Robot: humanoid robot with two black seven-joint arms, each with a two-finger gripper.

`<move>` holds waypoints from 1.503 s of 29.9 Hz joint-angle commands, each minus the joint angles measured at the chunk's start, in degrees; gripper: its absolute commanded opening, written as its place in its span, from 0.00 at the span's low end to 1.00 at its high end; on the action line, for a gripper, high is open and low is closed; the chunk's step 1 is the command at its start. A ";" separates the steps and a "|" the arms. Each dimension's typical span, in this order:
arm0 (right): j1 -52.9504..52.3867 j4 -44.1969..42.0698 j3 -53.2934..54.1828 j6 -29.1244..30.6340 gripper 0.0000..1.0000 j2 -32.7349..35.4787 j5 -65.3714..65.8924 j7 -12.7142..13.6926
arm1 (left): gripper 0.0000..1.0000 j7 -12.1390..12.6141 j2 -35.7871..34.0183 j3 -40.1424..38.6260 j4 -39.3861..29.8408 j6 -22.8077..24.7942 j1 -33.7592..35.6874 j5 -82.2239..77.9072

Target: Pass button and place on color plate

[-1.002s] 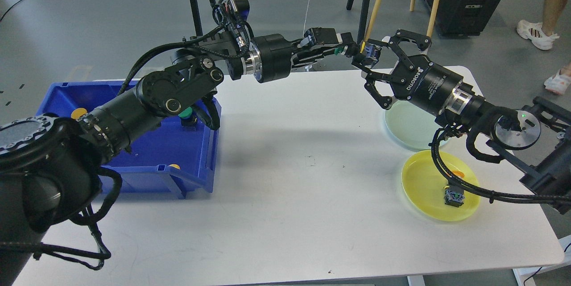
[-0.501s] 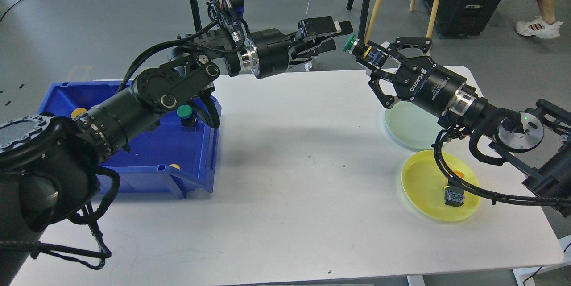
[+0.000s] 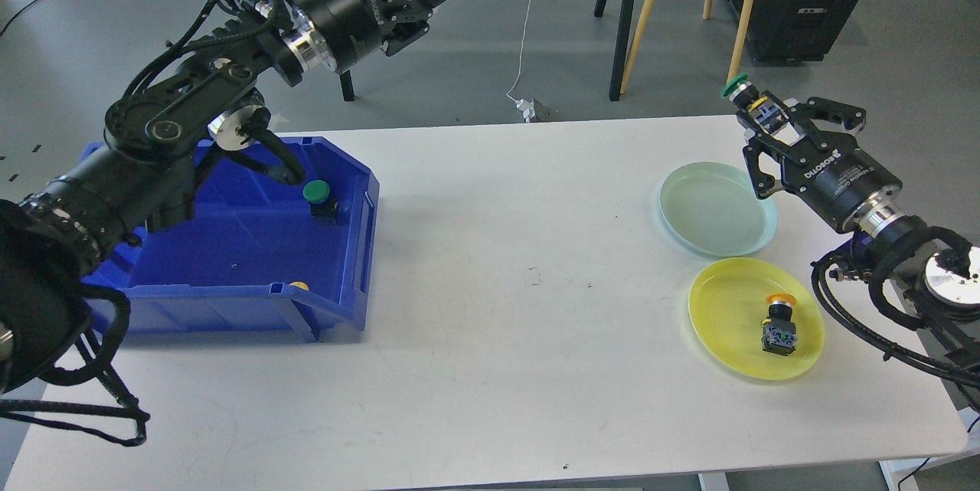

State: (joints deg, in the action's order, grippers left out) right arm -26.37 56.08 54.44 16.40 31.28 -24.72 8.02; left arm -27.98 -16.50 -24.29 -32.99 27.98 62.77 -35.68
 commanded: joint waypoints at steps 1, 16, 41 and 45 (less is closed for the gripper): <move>-3.59 -4.83 -3.19 -11.18 0.01 -2.53 4.22 0.59 | 0.93 -0.02 -2.39 -0.23 -0.05 0.02 -2.56 0.26; -14.67 -22.24 -18.58 -22.99 0.45 -11.51 6.08 1.74 | 0.94 -0.02 -3.36 -2.52 -0.05 0.02 -4.41 0.44; -23.19 -7.12 -11.28 11.60 1.00 -5.53 7.74 -1.60 | 0.99 -0.02 -6.53 -1.82 0.82 0.02 -5.20 4.66; -24.70 -7.83 -11.37 11.60 1.00 -6.41 13.20 -1.60 | 0.99 -0.02 -6.00 -1.73 0.74 0.02 -6.08 4.74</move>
State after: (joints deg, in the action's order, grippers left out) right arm -50.26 48.73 43.06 27.43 25.55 -14.66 6.42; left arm -28.01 -22.83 -26.10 -32.21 28.00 57.04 -30.96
